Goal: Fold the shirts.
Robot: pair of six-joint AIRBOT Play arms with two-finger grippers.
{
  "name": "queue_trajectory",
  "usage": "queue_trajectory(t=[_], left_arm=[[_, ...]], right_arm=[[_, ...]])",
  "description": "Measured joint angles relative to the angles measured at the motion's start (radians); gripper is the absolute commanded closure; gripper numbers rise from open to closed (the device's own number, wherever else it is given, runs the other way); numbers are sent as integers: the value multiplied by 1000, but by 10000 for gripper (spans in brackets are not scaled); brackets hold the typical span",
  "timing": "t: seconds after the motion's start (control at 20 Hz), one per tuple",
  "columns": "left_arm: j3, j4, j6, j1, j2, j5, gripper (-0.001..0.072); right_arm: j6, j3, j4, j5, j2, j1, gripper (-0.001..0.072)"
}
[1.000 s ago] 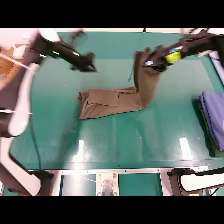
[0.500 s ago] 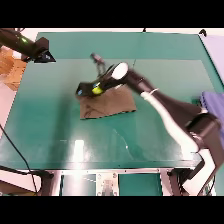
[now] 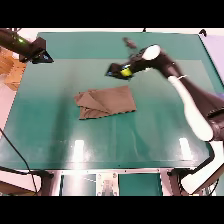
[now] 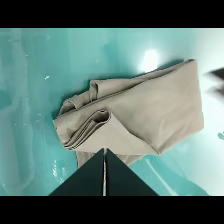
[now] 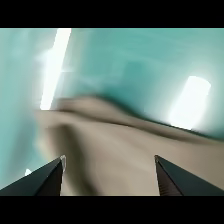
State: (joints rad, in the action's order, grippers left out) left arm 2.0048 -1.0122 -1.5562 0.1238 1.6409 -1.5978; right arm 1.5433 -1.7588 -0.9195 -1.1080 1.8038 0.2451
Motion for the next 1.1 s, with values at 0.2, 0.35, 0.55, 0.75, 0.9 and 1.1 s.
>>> queue_trajectory(t=[0.2, 0.35, 0.55, 0.75, 0.9, 1.1], left_arm=[[0, 14, -3, 0, 0, 0, 685], [0, 26, -6, 0, 0, 8, 685], [0, 37, -12, 0, 0, 14, 685], [0, 45, -14, 0, 0, 12, 685], [0, 46, -14, 0, 0, 10, 685], [0, 48, -14, 0, 0, 8, 685]], right_arm=[[-54, 170, 39, -66, -13, -169, 92], [-112, 274, 91, -75, 12, -211, 92], [-161, 321, 183, -72, 71, -196, 93], [-208, 334, 255, -64, 122, -165, 641], [-241, 298, 278, -78, 121, -155, 694], [-241, 169, 315, -115, 43, -175, 695]])
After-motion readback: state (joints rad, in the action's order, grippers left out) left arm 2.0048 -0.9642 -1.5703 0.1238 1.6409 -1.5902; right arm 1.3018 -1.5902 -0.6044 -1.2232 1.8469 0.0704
